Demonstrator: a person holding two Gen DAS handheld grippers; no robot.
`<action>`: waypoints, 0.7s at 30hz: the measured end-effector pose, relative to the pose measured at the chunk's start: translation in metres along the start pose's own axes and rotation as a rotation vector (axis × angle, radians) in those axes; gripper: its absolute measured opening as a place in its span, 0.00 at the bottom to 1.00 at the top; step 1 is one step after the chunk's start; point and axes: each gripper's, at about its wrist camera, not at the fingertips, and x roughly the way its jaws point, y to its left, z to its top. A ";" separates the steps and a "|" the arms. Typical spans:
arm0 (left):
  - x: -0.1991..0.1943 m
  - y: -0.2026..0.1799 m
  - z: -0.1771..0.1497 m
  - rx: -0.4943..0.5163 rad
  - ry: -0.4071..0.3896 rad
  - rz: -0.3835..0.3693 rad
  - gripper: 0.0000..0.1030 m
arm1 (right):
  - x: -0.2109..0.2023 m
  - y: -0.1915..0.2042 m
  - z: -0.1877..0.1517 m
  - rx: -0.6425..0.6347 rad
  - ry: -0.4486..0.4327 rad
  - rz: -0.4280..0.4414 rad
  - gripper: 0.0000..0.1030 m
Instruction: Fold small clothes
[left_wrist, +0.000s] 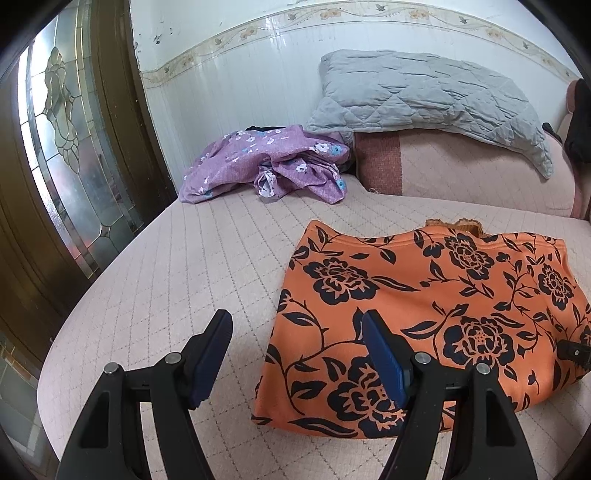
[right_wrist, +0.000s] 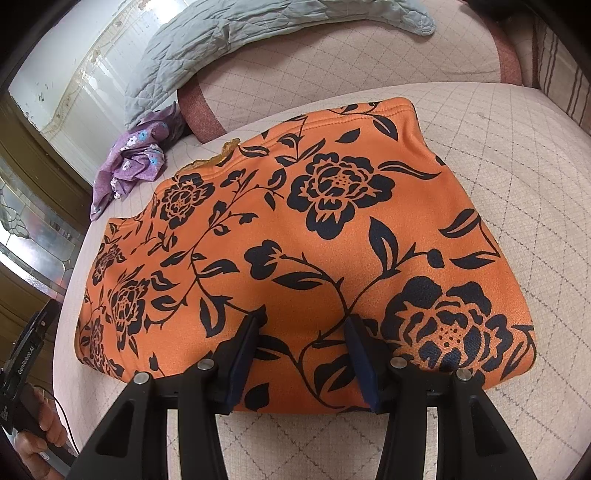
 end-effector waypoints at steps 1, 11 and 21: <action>0.000 0.000 0.000 0.001 0.000 0.000 0.72 | 0.000 0.000 0.000 0.000 0.000 0.000 0.52; -0.001 -0.001 0.000 0.003 -0.007 -0.005 0.72 | 0.000 0.000 0.000 -0.001 0.001 -0.002 0.52; -0.004 -0.001 0.001 -0.004 -0.013 0.000 0.72 | 0.000 0.001 0.001 -0.002 0.003 -0.003 0.53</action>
